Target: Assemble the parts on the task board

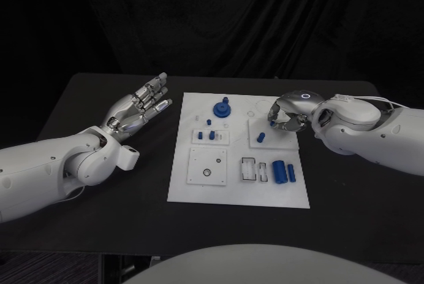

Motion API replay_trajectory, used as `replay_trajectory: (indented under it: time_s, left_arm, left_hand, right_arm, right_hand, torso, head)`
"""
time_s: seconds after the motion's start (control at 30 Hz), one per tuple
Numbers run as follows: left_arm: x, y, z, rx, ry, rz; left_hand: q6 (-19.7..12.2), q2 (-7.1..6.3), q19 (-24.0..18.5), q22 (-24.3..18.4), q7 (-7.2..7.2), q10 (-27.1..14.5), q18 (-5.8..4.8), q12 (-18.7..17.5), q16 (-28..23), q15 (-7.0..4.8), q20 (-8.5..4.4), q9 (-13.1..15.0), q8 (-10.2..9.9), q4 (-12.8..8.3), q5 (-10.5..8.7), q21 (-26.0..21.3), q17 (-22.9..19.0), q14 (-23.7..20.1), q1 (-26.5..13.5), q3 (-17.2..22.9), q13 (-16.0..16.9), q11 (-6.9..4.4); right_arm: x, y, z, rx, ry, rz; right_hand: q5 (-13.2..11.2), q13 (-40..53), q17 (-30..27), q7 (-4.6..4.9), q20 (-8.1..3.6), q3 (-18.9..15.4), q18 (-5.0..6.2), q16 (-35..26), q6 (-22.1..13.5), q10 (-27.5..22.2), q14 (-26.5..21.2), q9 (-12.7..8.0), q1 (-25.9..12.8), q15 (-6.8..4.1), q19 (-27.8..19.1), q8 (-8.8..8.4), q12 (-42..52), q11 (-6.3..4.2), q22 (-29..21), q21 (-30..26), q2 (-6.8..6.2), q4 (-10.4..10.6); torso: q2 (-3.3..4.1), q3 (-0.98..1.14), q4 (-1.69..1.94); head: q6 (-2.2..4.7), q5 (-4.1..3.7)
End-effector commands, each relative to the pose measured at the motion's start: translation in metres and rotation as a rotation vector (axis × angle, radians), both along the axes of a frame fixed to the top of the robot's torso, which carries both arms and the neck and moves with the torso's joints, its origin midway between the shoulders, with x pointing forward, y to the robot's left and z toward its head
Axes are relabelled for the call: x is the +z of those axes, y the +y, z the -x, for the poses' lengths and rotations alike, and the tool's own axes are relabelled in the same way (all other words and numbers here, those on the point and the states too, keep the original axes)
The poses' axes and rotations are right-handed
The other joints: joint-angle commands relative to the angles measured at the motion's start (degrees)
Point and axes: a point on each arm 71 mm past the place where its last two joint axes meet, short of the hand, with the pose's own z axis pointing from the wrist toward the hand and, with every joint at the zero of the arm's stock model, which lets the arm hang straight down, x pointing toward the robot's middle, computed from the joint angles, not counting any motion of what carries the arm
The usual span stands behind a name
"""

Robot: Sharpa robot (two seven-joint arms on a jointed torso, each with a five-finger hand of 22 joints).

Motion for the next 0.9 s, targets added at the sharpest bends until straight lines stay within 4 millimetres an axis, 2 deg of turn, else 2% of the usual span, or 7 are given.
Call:
replay_trajectory:
  time_s: [0.03,0.07,0.1,0.3,0.9]
  left_arm:
    - [0.0062,-0.0013,0.0024,-0.026,-0.077,0.069]
    - [0.006,-0.0014,0.0024,-0.026,-0.076,0.069]
    - [0.0059,-0.0015,0.0024,-0.027,-0.075,0.069]
    - [0.0047,-0.0019,0.0021,-0.03,-0.069,0.068]
    - [0.0012,-0.0038,0.0027,-0.038,-0.054,0.067]
  left_hand:
    - [0.03,-0.04,0.03,0.08,0.57,0.15,0.95,-0.2,-0.21,0.36,0.45,0.1,-0.01,-0.2,0.05,0.16,-0.09,-0.02,0.73,-0.11,0.01,0.4]
    - [0.09,-0.01,0.06,0.07,0.67,0.18,0.95,-0.19,-0.21,0.42,0.53,0.11,0.0,-0.24,0.05,0.17,-0.09,-0.02,0.84,-0.11,0.01,0.47]
    - [0.15,-0.06,0.28,-0.02,0.98,0.19,0.97,-0.18,-0.21,0.65,0.9,0.15,0.02,-0.4,8.43,0.17,-0.09,-0.02,1.99,0.3,0.02,0.7]
    - [0.36,-0.04,0.45,0.27,1.21,0.31,1.0,-0.15,-0.21,0.84,1.04,0.15,0.04,-0.26,8.96,0.25,-0.09,-0.02,2.04,0.18,0.05,0.84]
    - [0.84,0.36,1.26,1.25,2.02,0.56,1.06,-0.09,-0.21,1.88,1.72,0.2,0.1,-0.46,9.69,0.62,-0.09,-0.02,2.95,0.29,0.12,1.31]
  right_arm:
    - [-0.001,-0.0011,-0.0007,-0.011,-0.014,0.0]
    - [-0.0016,-0.0012,-0.0009,-0.011,-0.013,0.001]
    - [-0.0021,-0.0013,-0.001,-0.011,-0.011,0.002]
    - [-0.007,-0.0008,-0.0004,-0.011,0.0,0.006]
    - [-0.0095,0.0022,-0.0007,0.007,-0.011,-0.008]
  right_hand:
    - [0.15,-0.26,0.08,-0.03,-0.08,0.33,-0.52,0.38,0.54,0.65,0.22,0.11,0.08,-0.15,0.36,0.34,-0.01,-0.06,8.09,0.39,0.32,-0.09]
    - [0.14,-0.39,0.04,-0.04,-0.07,0.4,-0.55,0.38,0.78,1.02,0.22,0.17,0.07,-0.11,0.43,0.44,-0.04,-0.09,8.13,0.52,0.32,-0.15]
    - [0.14,-0.48,0.12,-0.04,-0.07,0.45,-0.56,0.44,0.96,1.3,0.27,0.22,0.08,-0.08,0.45,0.51,-0.05,-0.12,8.13,0.52,0.34,-0.19]
    - [0.14,-1.14,0.07,-0.02,0.18,0.78,-0.64,0.51,1.96,3.22,0.33,0.45,0.09,0.33,0.6,0.85,-0.29,-0.23,8.18,0.71,0.37,-0.52]
    - [0.14,-2.54,-1.27,0.1,0.49,1.9,-0.54,-0.19,3.51,6.36,-0.23,0.73,0.93,0.54,0.42,1.2,-1.35,-0.32,8.09,0.4,0.84,-1.69]
  torso:
    - [0.01,-0.04,0.02]
    - [0.01,-0.04,0.0]
    - [0.0,-0.03,-0.01]
    - [0.03,-0.01,0.02]
    - [0.01,-0.01,-0.01]
  head:
    - [0.01,0.06]
    - [0.01,0.1]
    - [0.01,0.12]
    - [0.01,0.16]
    - [0.01,0.3]
